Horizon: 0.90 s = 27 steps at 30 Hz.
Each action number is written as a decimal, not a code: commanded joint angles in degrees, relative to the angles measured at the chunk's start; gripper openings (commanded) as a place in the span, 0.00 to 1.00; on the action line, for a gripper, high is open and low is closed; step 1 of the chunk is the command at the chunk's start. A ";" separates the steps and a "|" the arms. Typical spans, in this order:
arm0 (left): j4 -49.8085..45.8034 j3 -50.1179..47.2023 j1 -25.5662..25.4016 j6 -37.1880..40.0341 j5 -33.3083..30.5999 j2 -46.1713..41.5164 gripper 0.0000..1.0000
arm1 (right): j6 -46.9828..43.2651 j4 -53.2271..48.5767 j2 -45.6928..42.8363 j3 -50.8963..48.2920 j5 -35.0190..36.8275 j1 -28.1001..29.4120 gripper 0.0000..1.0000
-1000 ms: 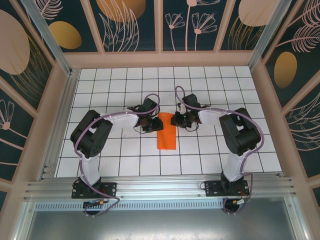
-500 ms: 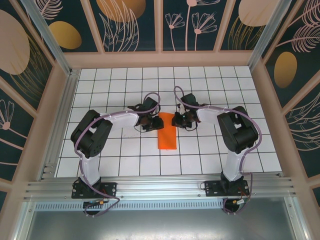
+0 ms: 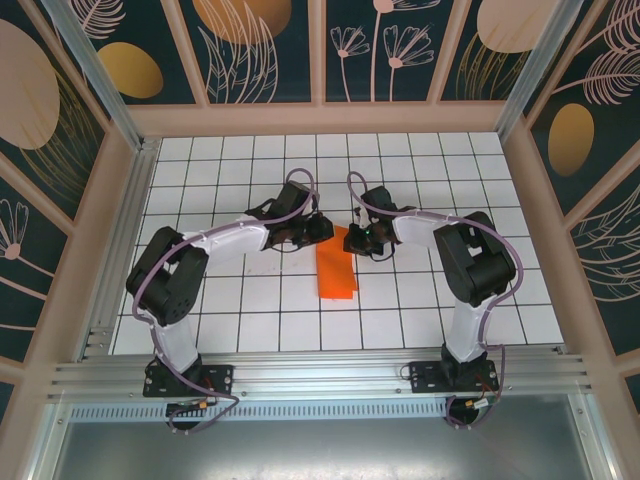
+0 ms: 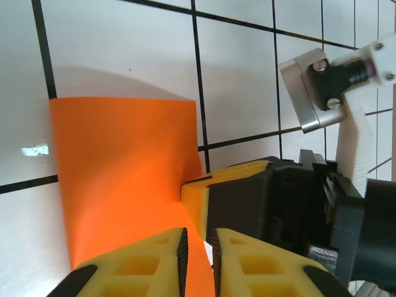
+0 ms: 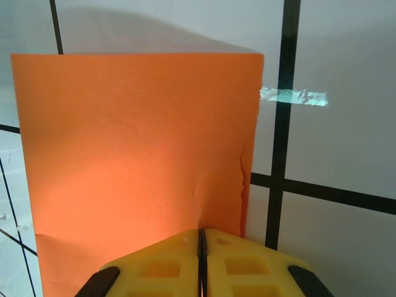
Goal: Fold a paper plane with a square sheet of paper (pick it up from the middle)
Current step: First fold the square sheet of paper in half at the center of the table.
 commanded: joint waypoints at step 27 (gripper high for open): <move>-7.27 -9.36 1.08 3.32 -6.99 5.67 0.22 | -0.21 -8.34 9.19 0.58 13.49 0.54 0.06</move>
